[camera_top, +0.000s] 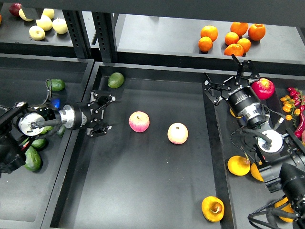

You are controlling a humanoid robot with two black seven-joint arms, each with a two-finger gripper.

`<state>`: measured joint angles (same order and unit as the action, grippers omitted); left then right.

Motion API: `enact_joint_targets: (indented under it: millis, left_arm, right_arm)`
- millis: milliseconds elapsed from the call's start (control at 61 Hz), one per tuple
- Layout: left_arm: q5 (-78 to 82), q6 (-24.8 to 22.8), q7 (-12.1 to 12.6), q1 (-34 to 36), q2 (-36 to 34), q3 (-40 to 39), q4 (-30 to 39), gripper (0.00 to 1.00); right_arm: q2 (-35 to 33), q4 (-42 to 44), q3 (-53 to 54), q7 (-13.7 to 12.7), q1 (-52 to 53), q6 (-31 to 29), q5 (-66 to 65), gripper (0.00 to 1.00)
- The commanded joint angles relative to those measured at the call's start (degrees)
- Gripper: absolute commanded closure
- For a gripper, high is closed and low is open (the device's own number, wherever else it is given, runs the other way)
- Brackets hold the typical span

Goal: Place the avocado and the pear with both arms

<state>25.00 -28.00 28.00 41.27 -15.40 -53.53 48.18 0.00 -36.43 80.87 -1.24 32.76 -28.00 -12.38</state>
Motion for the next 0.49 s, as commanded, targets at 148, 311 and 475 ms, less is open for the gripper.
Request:
enact_joint_targets:
  millis: [148, 311, 475]
  left_arm:
    - [-1.00, 0.00, 0.00, -2.25, 3.18, -10.09, -0.11, 0.19]
    - [-2.85, 0.00, 0.00, -2.33, 6.25, -15.98, -0.81, 0.18]
    - [-7.95, 0.00, -1.89, -2.51, 9.51, -19.42, -0.99, 0.17]
  right_arm:
    - [0.00, -0.04, 0.08, 0.00, 0.02, 0.00, -0.01, 0.00]
    - [0.00, -0.04, 0.26, 0.00, 0.02, 0.00, -0.01, 0.00]
    - [0.00, -0.04, 0.26, -0.08, 0.02, 0.00, -0.10, 0.00]
